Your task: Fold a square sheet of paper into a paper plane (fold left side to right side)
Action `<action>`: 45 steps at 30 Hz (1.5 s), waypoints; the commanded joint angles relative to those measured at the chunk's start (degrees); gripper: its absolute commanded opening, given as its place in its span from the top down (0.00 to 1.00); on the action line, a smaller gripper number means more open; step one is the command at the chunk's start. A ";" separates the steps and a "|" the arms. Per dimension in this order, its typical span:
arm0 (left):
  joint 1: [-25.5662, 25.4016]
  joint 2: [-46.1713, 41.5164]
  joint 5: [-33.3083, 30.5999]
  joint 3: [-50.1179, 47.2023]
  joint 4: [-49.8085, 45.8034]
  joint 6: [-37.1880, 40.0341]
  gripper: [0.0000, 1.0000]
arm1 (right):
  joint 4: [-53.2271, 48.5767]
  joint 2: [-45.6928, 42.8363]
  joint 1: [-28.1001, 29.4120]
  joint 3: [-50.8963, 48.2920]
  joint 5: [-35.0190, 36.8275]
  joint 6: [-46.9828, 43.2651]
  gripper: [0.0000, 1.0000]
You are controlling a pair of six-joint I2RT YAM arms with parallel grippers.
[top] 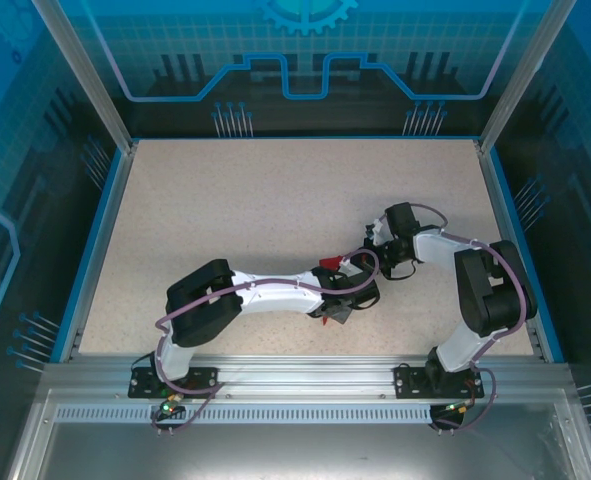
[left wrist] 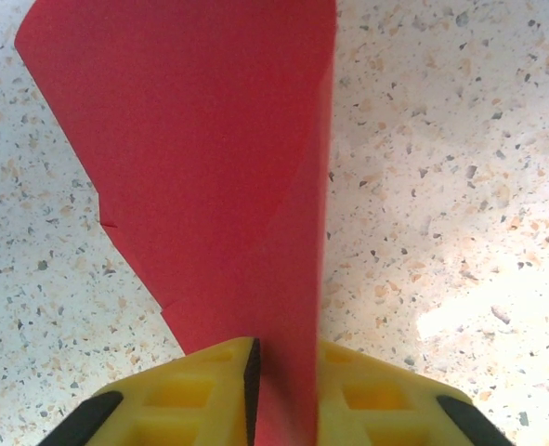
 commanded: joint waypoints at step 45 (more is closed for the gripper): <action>-2.45 -1.13 4.34 0.96 -7.19 -6.88 0.58 | 2.73 2.88 0.84 0.43 -0.54 4.74 1.00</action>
